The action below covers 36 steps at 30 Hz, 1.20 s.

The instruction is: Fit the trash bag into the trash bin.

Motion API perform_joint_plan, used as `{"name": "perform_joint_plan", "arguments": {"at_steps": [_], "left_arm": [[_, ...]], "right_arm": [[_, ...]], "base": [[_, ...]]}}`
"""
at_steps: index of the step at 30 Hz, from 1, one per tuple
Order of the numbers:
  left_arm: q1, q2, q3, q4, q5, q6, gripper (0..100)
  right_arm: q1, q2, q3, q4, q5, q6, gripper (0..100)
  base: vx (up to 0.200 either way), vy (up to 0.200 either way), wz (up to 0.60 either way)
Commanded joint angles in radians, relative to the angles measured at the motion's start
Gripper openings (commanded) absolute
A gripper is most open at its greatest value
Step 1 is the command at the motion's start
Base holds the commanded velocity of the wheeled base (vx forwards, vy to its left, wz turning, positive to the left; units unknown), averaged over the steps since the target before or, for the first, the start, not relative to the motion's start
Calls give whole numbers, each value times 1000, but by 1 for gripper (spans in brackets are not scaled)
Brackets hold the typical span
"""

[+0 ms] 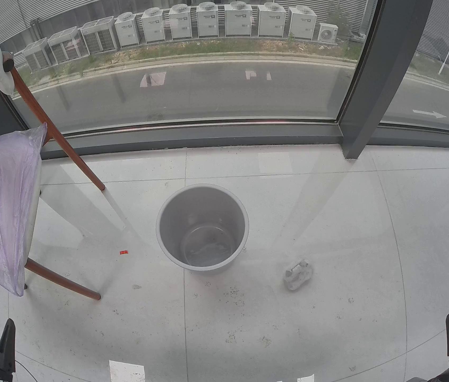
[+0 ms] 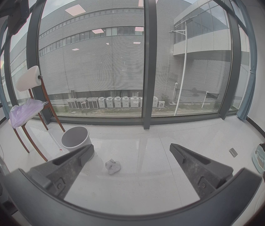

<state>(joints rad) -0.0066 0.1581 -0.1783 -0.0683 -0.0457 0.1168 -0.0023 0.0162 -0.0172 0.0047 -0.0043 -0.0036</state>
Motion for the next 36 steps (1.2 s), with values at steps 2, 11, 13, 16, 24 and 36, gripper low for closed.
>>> {"name": "perform_joint_plan", "arguments": {"at_steps": [2, 11, 13, 16, 24, 36], "left_arm": [[2, 540, -291, 56, 115, 80, 100], [43, 848, -425, 53, 141, 69, 100], [83, 906, -448, 50, 139, 55, 100], [129, 983, -480, 53, 135, 52, 100], [137, 1118, -523, -16, 270, 11, 100], [189, 1328, -543, -182, 280, 12, 100]], "right_arm": [[1, -10, 17, 0, 1, -1, 100], [1, -10, 17, 0, 1, -1, 100], [1, -10, 17, 0, 0, -1, 100], [1, -10, 17, 0, 0, -1, 100], [1, -10, 17, 0, 1, -3, 100], [-1, -10, 17, 0, 4, -3, 100]], "base": [[0, 0, 0], [0, 0, 0], [0, 0, 0], [0, 0, 0], [0, 0, 0], [0, 0, 0]]}}
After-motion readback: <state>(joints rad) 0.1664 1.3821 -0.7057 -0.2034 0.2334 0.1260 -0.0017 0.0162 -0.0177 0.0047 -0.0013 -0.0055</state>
